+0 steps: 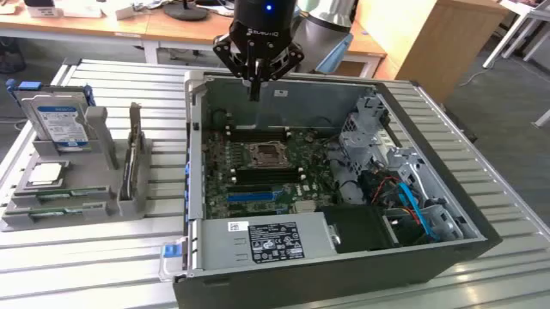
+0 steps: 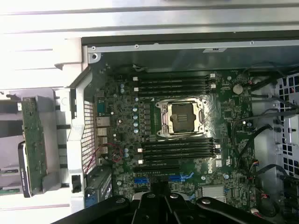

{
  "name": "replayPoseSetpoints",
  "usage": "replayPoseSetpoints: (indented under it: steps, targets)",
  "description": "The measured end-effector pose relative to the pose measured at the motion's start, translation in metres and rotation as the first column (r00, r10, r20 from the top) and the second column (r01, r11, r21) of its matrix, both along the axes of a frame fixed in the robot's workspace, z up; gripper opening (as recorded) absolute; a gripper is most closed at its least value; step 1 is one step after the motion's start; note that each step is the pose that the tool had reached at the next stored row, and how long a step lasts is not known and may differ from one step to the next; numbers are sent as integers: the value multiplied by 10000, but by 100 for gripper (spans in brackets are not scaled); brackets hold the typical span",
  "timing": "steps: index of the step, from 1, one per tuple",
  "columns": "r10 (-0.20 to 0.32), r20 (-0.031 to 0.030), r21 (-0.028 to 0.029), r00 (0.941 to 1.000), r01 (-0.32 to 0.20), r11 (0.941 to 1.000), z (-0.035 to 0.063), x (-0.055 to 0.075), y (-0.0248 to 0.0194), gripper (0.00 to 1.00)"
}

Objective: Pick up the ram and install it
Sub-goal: 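Reach for the ram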

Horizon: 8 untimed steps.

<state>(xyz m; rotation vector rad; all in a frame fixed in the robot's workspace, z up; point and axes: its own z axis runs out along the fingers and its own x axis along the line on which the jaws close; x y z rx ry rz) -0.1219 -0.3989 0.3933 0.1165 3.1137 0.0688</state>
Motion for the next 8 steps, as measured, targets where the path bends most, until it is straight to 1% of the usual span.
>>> replayPoseSetpoints:
  steps: [8]
  targets:
    - [0,0,0,10000,0,10000,0,0,0,11]
